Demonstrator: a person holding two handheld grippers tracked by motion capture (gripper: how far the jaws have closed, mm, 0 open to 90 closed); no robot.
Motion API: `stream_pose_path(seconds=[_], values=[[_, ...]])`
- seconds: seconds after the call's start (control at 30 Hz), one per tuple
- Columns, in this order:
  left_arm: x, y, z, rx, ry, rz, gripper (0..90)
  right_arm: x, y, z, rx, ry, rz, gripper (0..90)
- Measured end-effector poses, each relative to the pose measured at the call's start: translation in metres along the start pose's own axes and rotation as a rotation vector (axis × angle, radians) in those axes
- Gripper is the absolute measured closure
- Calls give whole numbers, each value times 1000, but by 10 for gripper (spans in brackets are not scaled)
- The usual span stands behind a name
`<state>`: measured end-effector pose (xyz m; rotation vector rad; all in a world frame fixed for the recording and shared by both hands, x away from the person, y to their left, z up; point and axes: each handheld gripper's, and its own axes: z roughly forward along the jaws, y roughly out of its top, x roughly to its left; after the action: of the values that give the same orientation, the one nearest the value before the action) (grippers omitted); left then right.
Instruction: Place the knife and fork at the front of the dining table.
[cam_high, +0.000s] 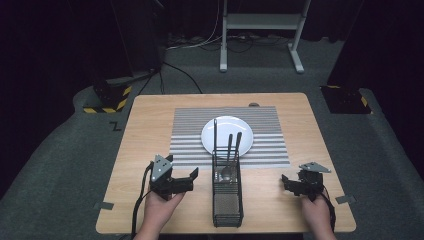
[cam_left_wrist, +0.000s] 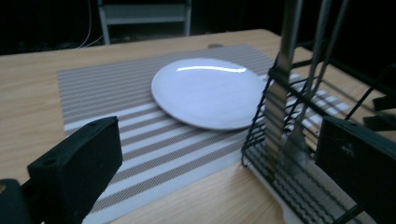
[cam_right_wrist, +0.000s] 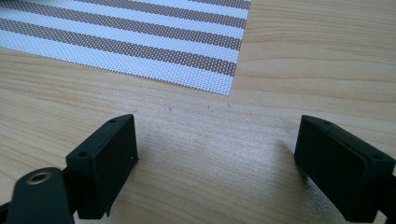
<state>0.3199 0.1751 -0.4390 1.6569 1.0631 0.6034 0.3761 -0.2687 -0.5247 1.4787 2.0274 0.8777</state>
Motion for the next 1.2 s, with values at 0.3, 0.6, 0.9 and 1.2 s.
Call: stream_pose_path(seconds=[0.3,0.6,0.9,1.2], values=[[-15,11,13,-2,-33,35,42,0,0,0,0,2,-2,130],[-28,22,28,-17,-42,78,76,-1,0,0,-1,6,-6,130],[-31,36,46,0,-26,78,148,-1,0,1,-2,10,-11,130],[-35,48,60,-12,-3,100,314,-1,1,1,-1,10,-12,130]])
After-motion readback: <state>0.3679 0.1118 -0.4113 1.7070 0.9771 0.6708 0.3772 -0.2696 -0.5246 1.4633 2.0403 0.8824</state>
